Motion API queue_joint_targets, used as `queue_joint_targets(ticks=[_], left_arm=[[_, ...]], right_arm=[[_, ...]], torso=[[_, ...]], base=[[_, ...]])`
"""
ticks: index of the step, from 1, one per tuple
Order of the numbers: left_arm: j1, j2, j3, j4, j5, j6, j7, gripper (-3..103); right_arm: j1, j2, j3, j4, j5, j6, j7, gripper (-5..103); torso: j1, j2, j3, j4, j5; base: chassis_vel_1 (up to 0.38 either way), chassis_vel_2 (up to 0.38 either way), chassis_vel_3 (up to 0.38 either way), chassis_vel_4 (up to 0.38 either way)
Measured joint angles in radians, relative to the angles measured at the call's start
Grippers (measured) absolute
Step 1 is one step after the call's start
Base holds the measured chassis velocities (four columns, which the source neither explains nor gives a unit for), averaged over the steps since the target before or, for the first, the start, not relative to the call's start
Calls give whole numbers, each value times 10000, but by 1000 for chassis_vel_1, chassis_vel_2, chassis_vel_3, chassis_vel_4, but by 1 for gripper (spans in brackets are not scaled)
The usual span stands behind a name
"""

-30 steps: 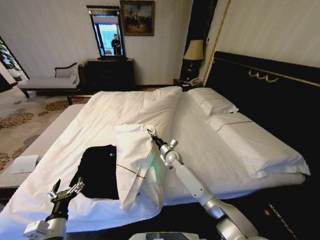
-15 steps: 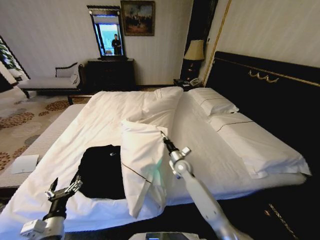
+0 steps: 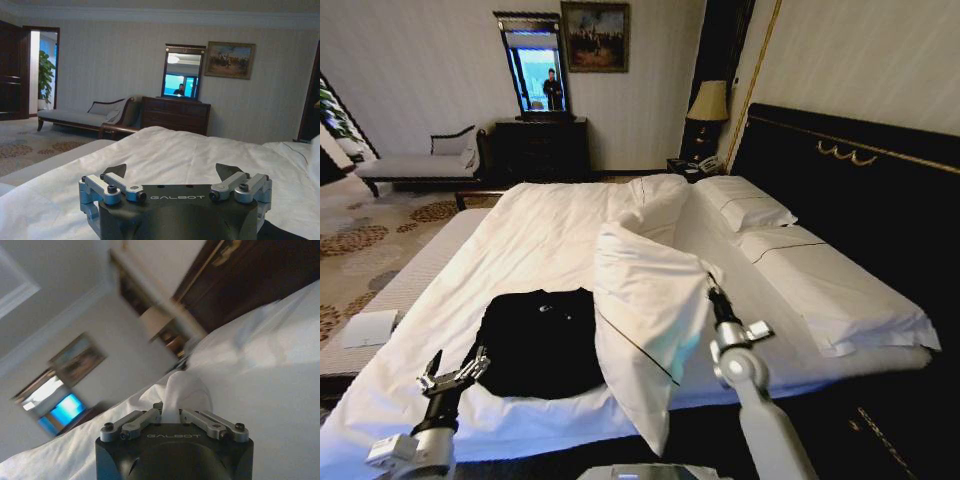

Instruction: Fold the clothes on the bed.

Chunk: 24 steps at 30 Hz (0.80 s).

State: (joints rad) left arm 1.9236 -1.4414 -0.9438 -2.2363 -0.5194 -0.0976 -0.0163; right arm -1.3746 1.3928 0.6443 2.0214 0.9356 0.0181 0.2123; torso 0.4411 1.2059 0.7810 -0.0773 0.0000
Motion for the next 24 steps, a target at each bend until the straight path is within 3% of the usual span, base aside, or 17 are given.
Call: queue_joint_targets(ticks=[5, 7, 11, 13, 17, 24], left_arm=[[-12, -10, 41, 72, 4, -17, -1, 100], [-16, -13, 52, 73, 5, -17, -1, 100], [-41, -19, 105, 71, 5, -16, 10, 100], [-47, -18, 105, 74, 1, -17, 12, 100], [-58, -16, 114, 109, -29, -27, 28, 100], [-142, 29, 155, 272, -57, -64, 43, 100]], right_arm=[[-1321, 202, 1386, 1278, -195, 164, 1264, 2], [-1443, 214, 1557, 1414, -276, 124, 1429, 2], [-2631, 257, 2857, 2498, -498, -314, 2923, 2], [-2753, 272, 2999, 2596, -537, -345, 3160, 2], [-3272, 392, 3706, 2831, -1074, -910, 4616, 2], [-3495, 334, 4555, 2378, -1153, -1243, 5518, 2]], torso=[[-1, 0, 0, 3, 3], [-1, 0, 0, 2, 2], [0, 0, 1, -1, 2], [-1, 0, 1, 1, 2], [-1, 0, 1, 0, 0], [-1, 0, 1, 4, 2]], base=[[0, 0, 0, 0], [0, 0, 0, 0], [0, 0, 0, 0], [0, 0, 0, 0], [0, 0, 0, 0], [0, 0, 0, 0]])
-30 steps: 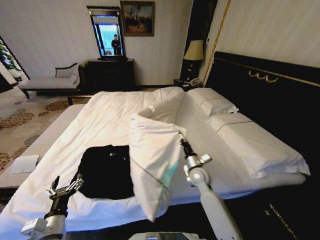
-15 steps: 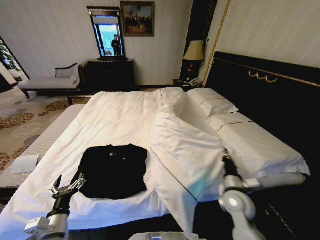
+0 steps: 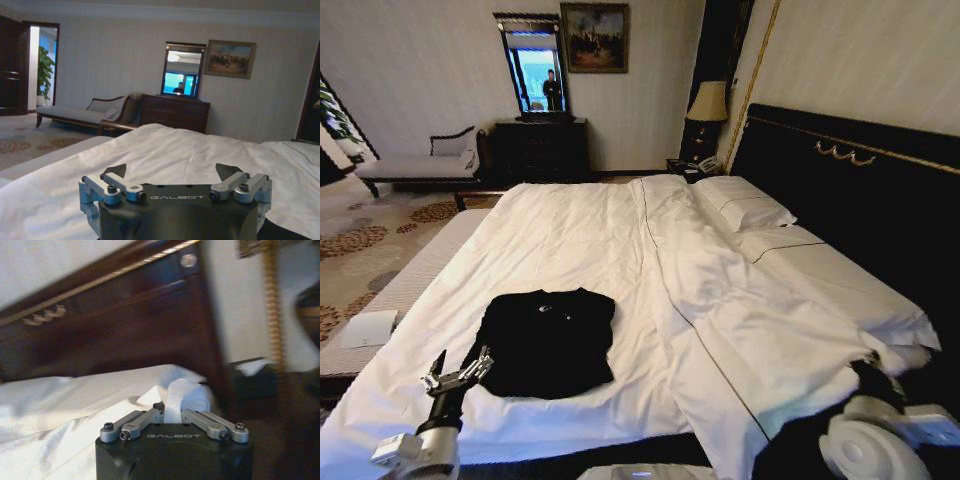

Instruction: Fold the clothes on the bed.

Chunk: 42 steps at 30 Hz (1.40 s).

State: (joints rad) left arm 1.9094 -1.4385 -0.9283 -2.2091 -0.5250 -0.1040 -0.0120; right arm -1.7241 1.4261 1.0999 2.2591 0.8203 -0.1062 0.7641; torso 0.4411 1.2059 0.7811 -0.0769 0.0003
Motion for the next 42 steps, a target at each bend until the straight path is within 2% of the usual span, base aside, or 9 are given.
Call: queue_joint_targets(ticks=[4, 9, 11, 18, 27, 31, 40, 41, 42], left_arm=[[-105, 13, 81, 126, -5, -5, 2, 100], [-266, 29, 186, 281, -23, -6, 6, 100], [-307, 72, 198, 328, -55, -7, 8, 100], [-342, 146, 200, 359, -109, -8, 12, 100], [-312, 194, 165, 336, -156, -23, 18, 100], [-302, 194, 164, 335, -157, -34, 21, 100], [-286, 130, 194, 315, -116, -35, 21, 100], [-280, 129, 187, 315, -116, -40, 21, 100], [-275, 127, 177, 318, -116, -47, 21, 100]], right_arm=[[-251, -96, 384, -686, 69, 83, 245, 2], [-299, -363, 495, -2746, -84, 853, 123, 2], [-142, -503, 327, -3929, -264, 1395, -102, 2], [162, -477, -489, -5881, -732, 2320, -576, 2], [938, -366, -1557, -8676, -2500, 3408, -1287, 2], [1332, -359, -1842, -9649, -2980, 3766, -1500, 2], [1531, -254, -1996, -9757, -3368, 3964, -1511, 1], [1416, -248, -1971, -9547, -3466, 3970, -1506, 6], [1291, -234, -1944, -9306, -3533, 3964, -1490, 6]], torso=[[1, 0, 0, 0, -1], [2, -1, 0, 10, 5], [3, -2, 1, 12, 3], [3, -2, 0, 5, -4], [3, -1, -1, -2, -8], [2, -1, -1, -4, -7], [2, -1, 1, -15, -3], [1, -1, 1, -16, 0], [1, -1, 2, -17, 0]], base=[[0, 0, 0, 0], [0, 0, 0, 0], [0, 0, 0, 0], [0, 0, 0, 0], [0, 0, 0, 0], [0, 0, 0, 0], [0, 0, 0, 0], [0, 0, 0, 0], [0, 0, 0, 0]])
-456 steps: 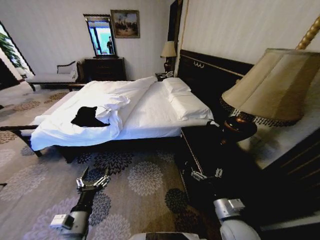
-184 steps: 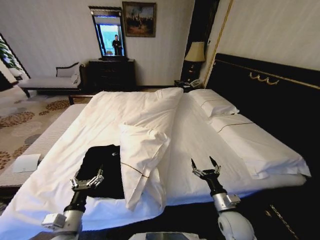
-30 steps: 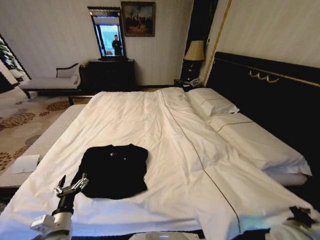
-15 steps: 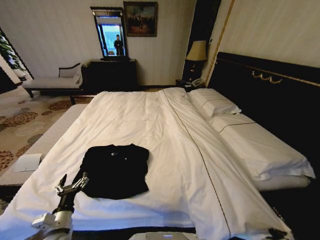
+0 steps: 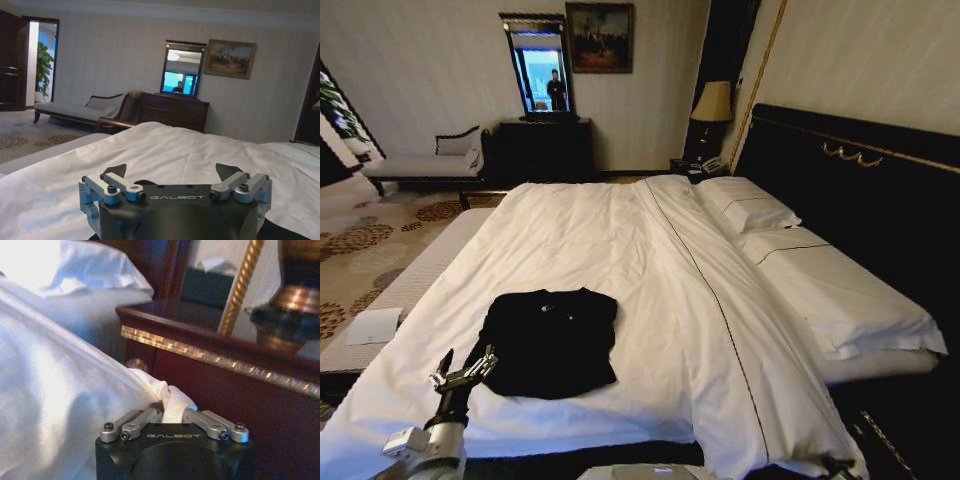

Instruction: Fold the clothes on the bed.

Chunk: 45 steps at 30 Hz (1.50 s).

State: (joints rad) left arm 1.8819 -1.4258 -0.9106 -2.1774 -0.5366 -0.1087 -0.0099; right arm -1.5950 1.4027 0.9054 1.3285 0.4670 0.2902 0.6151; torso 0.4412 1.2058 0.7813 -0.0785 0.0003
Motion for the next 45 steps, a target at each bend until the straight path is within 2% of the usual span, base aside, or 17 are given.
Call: queue_joint_targets(ticks=[3, 4, 5, 6, 7, 8, 11, 14, 16, 18, 21, 22, 23, 25, 29, 39, 45], left_arm=[[2, -24, -9, 2, 6, -7, 0, 100], [2, -24, -9, 2, 6, -7, 0, 100], [5, -34, -9, 2, 16, -7, 0, 100], [4, -43, -8, 1, 34, -7, 0, 100], [4, -53, -7, 4, 48, -6, 0, 100], [4, -53, -7, 4, 48, -6, 0, 100], [19, -81, 3, 29, 121, 2, 0, 100], [55, -103, 23, 27, 181, 2, 0, 100], [86, -142, 41, -76, 214, 19, 0, 100], [95, -149, 43, -118, 215, 29, -1, 100], [160, -173, 12, -351, 214, 82, -4, 100], [160, -173, 12, -351, 214, 82, -4, 100], [199, -173, -31, -403, 200, 83, -6, 100], [268, -165, -118, -436, 157, 73, -7, 100], [314, -176, -157, -434, 144, 42, -9, 100], [299, -307, 1, -501, 311, 46, -14, 100], [315, -304, -3, -532, 319, 52, -16, 100]], right_arm=[[-651, 87, 110, 1369, 183, -316, 315, 22], [-651, 87, 110, 1369, 183, -316, 315, 22], [-913, 106, 140, 2019, 527, -550, 493, 22], [-1296, 124, 221, 3204, 1162, -963, 776, 33], [-1568, 139, 363, 4185, 1542, -1235, 956, 33], [-1568, 139, 363, 4185, 1542, -1235, 956, 33], [-2010, 151, 805, 5788, 1391, -1379, 1063, 50], [-2143, 119, 1027, 6557, 1171, -1354, 964, 55], [-2184, 63, 1050, 7346, 1224, -1349, 713, 66], [-2178, 53, 1006, 7486, 1240, -1360, 638, 71], [-2093, 37, 800, 8016, 1192, -1503, 386, 88], [-2093, 37, 800, 8016, 1192, -1503, 386, 88], [-2097, 44, 818, 8281, 1154, -1632, 377, 88], [-2161, 67, 1077, 8890, 1123, -2027, 531, 97], [-2151, 19, 1647, 9448, 1129, -2420, 793, 100], [-2422, 1, 2741, 10384, 1166, -2692, 1139, 100], [-2506, 61, 3336, 11038, 1423, -3321, 1528, 100]], torso=[[-2, 0, 0, 10, 3], [-2, 0, 0, 10, 3], [-2, 0, 0, 7, 2], [-2, 0, -1, 7, -3], [-2, 0, -1, 12, -7], [-2, 0, -1, 12, -7], [-1, 0, -1, 13, -6], [-2, 0, -1, 12, -5], [-1, 0, -1, 14, -4], [-1, 0, 0, 14, -5], [-1, 0, -1, 14, 1], [-1, 0, -1, 14, 1], [-1, 0, -1, 15, -1], [-1, 0, 0, 15, -1], [-1, 0, -2, 15, -4], [0, 0, -1, 13, -6], [0, 0, -2, 14, -5]], base=[[0, 0, 0, 0], [0, 0, 0, 0], [0, 0, 0, 0], [0, 0, 0, 0], [0, 0, 0, 0], [0, 0, 0, 0], [0, 0, 0, 0], [0, 0, 0, 0], [0, 0, 0, 0], [0, 0, 0, 0], [0, 0, 0, 0], [0, 0, 0, 0], [0, 0, 0, 0], [0, 0, 0, 0], [0, 0, 0, 0], [0, 0, 0, 0], [0, 0, 0, 0]])
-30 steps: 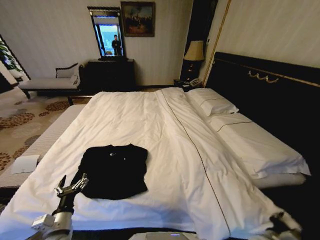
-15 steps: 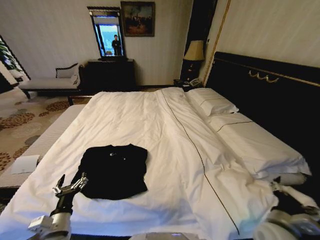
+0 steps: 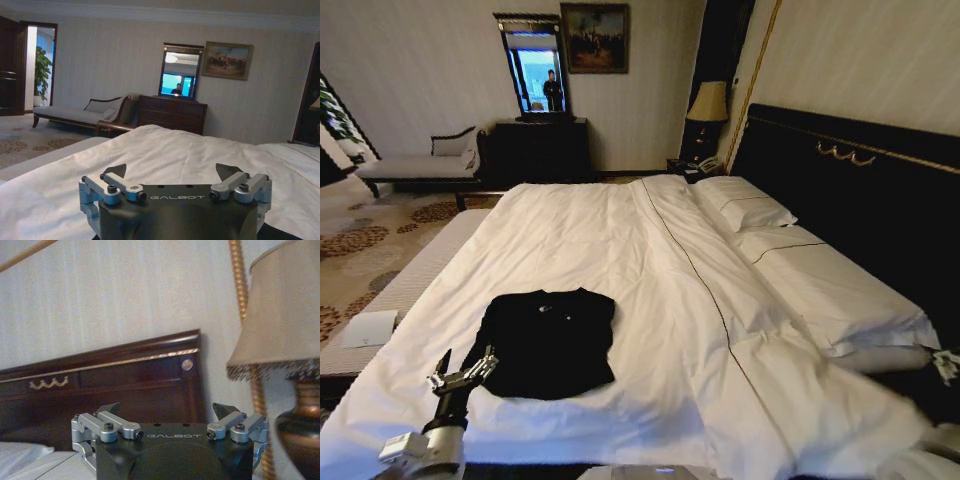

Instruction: Fold the clothes on the bed.

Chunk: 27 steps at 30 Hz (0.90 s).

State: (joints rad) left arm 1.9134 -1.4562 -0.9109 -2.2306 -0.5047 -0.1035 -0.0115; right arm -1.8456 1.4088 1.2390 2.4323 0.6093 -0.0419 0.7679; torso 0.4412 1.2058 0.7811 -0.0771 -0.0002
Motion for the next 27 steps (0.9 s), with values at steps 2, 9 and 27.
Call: queue_joint_targets(ticks=[2, 9, 27], left_arm=[[4, 8, -9, -7, 0, 0, 1, 100], [0, -5, 23, -42, 4, 7, -6, 100], [470, 121, 558, -1144, -321, -12, 818, 100]], right_arm=[[3, -34, 241, 121, 222, -204, 115, 100], [129, -21, -717, -522, 5, 145, -226, 100], [1246, -814, -5068, -1916, 235, 995, -7948, 100]], torso=[[0, 0, 0, -1, -1], [0, 0, 0, -1, 3], [0, 0, 1, 1, 1]], base=[[0, 0, 0, 0], [0, 0, 0, 0], [0, 0, 0, 0]])
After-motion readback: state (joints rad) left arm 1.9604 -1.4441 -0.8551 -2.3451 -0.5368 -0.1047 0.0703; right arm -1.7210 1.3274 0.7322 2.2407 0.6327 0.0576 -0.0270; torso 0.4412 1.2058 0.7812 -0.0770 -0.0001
